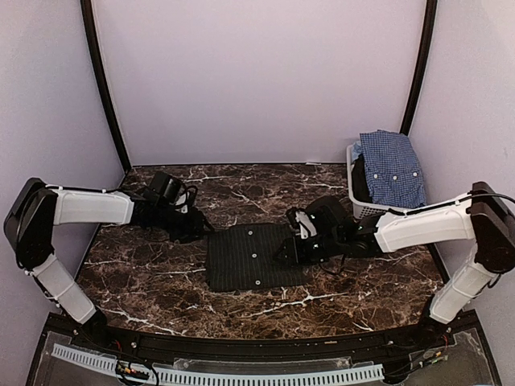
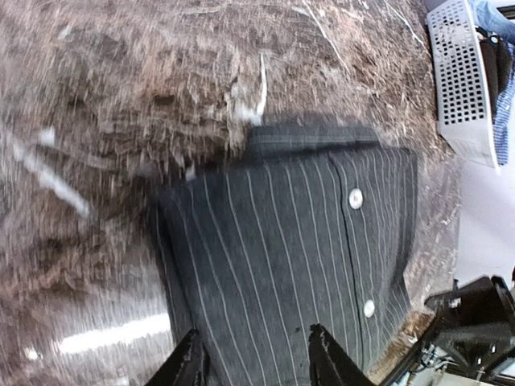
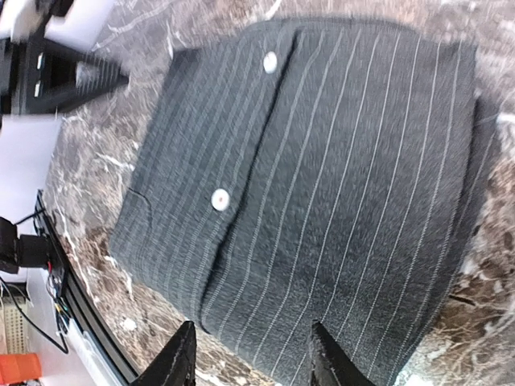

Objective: Fold and stack the long sleeve shirts
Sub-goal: Smooth out the square-folded shirt at the center of the board, then pick up the square-folded shirt from the center of the board.

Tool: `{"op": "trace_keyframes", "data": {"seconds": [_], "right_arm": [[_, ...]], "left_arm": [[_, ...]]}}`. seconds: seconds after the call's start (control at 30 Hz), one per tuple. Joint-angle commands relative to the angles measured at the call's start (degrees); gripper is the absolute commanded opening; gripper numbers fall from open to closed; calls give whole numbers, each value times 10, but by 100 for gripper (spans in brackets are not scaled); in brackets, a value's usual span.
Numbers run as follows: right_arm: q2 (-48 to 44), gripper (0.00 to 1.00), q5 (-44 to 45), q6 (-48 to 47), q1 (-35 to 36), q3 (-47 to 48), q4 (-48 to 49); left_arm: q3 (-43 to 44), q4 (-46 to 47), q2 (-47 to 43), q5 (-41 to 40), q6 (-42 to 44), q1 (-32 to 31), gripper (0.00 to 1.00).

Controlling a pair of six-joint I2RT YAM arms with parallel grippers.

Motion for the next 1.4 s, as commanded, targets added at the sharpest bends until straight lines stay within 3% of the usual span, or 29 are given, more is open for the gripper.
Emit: {"op": "trace_keyframes", "data": {"seconds": [0.0,0.13,0.37,0.6,0.8,1.03,1.2,1.37], "right_arm": [[-28,45,44,1,4,8,-20],[-46,48,70,-5,-1,12,-35],[-81,53,93,-12,-17,-1,-36],[-116,53,94,-24,-35,-34,-30],[-147,53,93,-32,-49,-70,-13],[-157,53,94,-36,-53,-93,2],[-155,55,94,-36,-53,-99,21],[-139,56,94,-40,-53,-93,30]], "left_arm": [[-78,3,-65,52,-39,1,47],[-138,32,-95,71,-58,1,57],[-177,70,-87,80,-88,-22,63],[-166,61,-45,26,-122,-63,63],[-140,36,6,-31,-148,-98,58],[-123,69,44,-40,-181,-107,40],[-96,67,30,-52,-178,-108,15],[-70,36,5,-70,-156,-107,1]]}}
